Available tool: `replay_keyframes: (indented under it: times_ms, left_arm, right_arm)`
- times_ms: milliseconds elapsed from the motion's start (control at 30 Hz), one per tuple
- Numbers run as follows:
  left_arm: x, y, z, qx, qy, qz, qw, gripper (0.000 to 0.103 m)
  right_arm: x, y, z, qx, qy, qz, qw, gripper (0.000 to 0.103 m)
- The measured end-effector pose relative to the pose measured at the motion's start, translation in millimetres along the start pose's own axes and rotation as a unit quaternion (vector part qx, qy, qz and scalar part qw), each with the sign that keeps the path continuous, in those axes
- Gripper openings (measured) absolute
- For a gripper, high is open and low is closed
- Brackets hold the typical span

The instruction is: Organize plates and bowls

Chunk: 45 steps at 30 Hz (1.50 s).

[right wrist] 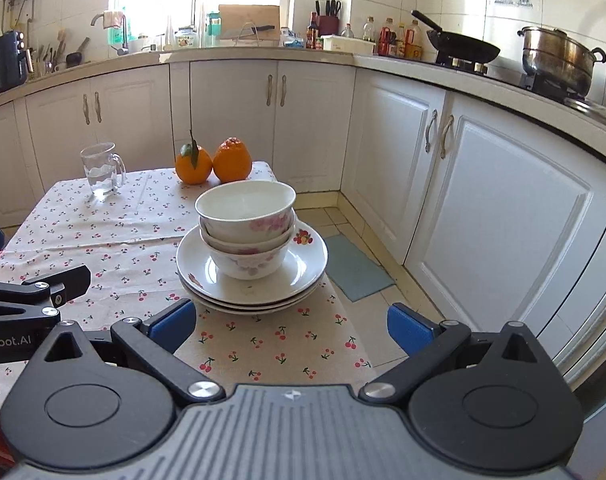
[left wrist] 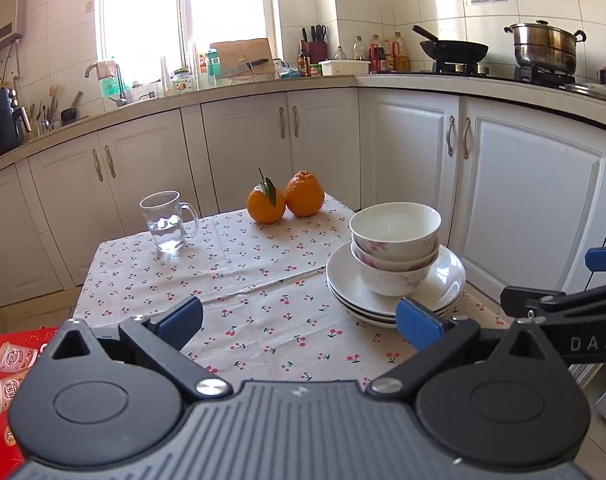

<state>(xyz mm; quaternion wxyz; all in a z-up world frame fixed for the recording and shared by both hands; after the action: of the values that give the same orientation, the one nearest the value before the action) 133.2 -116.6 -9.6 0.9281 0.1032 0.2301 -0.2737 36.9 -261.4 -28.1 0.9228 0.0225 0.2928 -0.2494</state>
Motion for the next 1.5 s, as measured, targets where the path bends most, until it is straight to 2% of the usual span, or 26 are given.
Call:
replay_keyframes:
  times_ms: [267,1500]
  left_arm:
    - [-19,7,2,-0.010,-0.015,0.017,0.9997,0.102]
    - [-19,8,-1,-0.015,-0.004,0.027,0.9995,0.102]
  right_arm:
    - [-28,6,11,-0.007,-0.035,0.002,0.999,0.103]
    - [-30,8,10,-0.005,-0.042,0.000,0.999,0.103]
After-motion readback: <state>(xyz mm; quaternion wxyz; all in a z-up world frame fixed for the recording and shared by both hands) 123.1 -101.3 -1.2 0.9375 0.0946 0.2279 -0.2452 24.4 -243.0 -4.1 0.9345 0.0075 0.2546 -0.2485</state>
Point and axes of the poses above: each gripper's, at about its wrist camera, not at the fingertips, and x roughly the way its jaws point, y to its left, z to its top, the point moved 8 cm from there along x, roughly the way its jaws point, and after that the axes turned 4 degrees about -z, right-handed, at the moved point
